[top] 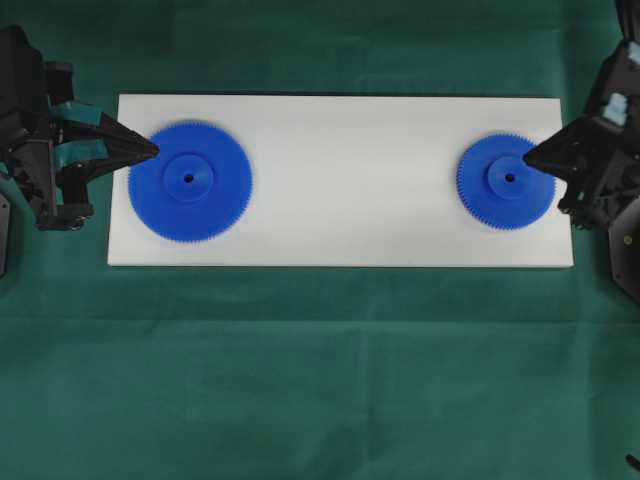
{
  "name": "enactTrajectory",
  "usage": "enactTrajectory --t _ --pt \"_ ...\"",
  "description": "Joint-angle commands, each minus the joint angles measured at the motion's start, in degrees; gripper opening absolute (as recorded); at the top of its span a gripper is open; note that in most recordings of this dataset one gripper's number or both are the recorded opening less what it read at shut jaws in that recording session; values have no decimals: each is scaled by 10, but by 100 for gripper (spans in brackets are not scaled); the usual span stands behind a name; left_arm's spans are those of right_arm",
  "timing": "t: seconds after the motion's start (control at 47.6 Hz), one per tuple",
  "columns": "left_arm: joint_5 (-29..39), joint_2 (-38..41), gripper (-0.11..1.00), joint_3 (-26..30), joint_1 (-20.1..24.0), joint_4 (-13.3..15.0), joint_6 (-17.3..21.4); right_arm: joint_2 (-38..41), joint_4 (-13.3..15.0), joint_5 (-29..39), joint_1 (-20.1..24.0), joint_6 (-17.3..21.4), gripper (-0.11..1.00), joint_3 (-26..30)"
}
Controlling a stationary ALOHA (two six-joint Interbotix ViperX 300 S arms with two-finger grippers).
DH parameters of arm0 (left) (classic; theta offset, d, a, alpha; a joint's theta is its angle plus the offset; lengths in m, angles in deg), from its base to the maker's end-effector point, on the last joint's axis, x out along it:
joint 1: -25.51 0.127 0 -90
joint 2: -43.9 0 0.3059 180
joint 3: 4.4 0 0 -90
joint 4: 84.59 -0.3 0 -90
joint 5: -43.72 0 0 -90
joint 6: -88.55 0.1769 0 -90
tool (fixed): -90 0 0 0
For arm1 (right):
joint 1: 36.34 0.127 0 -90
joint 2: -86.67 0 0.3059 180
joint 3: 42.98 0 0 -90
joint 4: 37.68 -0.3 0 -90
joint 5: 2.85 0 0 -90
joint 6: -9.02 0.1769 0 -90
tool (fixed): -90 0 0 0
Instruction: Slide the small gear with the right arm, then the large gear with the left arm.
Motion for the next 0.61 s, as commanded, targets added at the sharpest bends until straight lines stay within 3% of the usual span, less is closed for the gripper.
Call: enactTrajectory --t 0.0,0.126,0.588 --pt "-4 1 -1 11 2 1 1 17 7 -8 -1 6 50 1" --pt "-4 1 -1 11 3 1 2 40 20 -30 -1 15 50 -4" --pt "-9 2 -1 8 3 1 2 136 21 -101 -1 18 50 -9"
